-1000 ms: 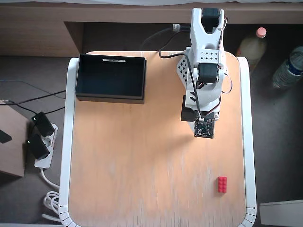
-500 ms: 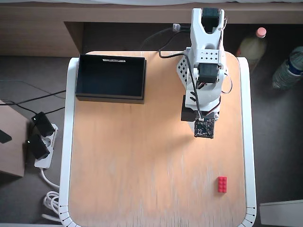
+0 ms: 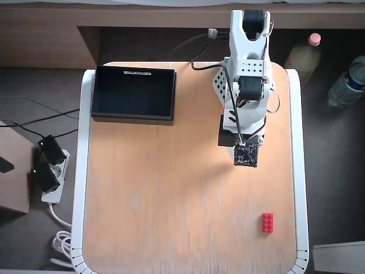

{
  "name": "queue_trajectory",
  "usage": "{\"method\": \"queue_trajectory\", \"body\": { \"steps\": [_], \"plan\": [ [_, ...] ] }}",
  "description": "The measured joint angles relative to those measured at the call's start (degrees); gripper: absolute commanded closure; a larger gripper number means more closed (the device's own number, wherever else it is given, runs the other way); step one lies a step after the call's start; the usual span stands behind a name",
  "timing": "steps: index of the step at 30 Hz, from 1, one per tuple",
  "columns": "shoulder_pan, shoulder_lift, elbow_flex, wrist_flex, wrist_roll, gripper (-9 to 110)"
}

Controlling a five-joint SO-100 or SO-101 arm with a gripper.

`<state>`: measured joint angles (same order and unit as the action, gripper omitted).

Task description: Grasp a lego block and put it in the bin.

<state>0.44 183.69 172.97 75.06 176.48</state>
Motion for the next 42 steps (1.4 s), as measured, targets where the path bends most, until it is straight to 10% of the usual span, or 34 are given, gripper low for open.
{"method": "queue_trajectory", "body": {
  "steps": [25, 42],
  "plan": [
    [0.97, -0.35, 0.0, -8.96, 8.44, 101],
    [2.11, -36.39, -13.54, -22.59, 12.83, 101]
  ]
}}
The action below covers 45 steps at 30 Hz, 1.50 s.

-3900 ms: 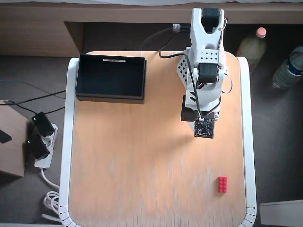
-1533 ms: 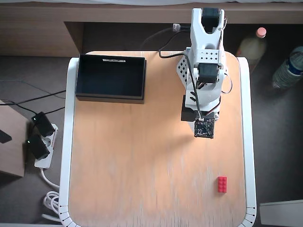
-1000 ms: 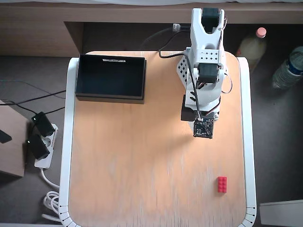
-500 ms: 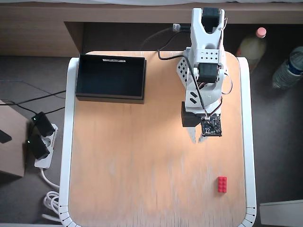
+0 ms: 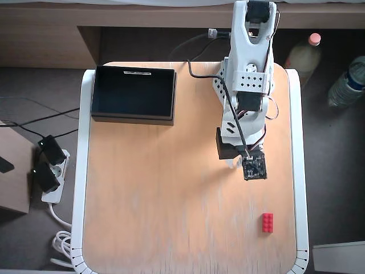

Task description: Grasp a lego block and put it in the bin.

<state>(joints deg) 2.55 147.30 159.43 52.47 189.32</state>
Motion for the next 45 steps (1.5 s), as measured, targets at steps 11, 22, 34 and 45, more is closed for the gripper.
{"method": "queue_trajectory", "body": {
  "steps": [11, 22, 34, 45],
  "plan": [
    [-1.67, -22.41, -22.06, 0.0, -2.99, 101],
    [-5.1, -44.03, -45.35, 6.5, -8.0, 99],
    [-10.46, -58.27, -67.5, 23.47, -19.78, 98],
    [-13.62, -68.29, -74.0, 23.99, -21.71, 95]
  ]
}}
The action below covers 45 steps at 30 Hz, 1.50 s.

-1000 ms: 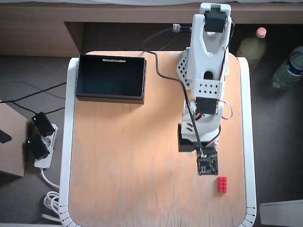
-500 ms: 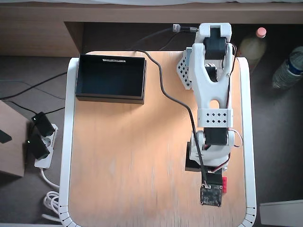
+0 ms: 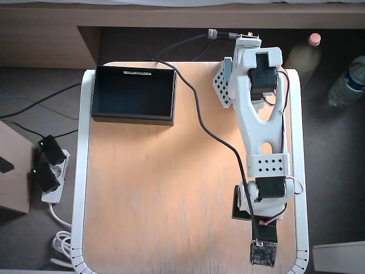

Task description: Grasp a lego block and put it in the bin.

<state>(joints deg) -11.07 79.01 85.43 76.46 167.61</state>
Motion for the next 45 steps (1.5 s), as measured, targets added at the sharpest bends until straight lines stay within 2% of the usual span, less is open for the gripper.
{"method": "queue_trajectory", "body": {
  "steps": [12, 33, 45],
  "plan": [
    [-2.55, -8.61, -7.82, 0.0, -2.9, 81],
    [-2.55, -17.4, -9.58, 0.26, -2.99, 81],
    [-3.69, -18.11, -9.58, -4.04, -1.23, 81]
  ]
}}
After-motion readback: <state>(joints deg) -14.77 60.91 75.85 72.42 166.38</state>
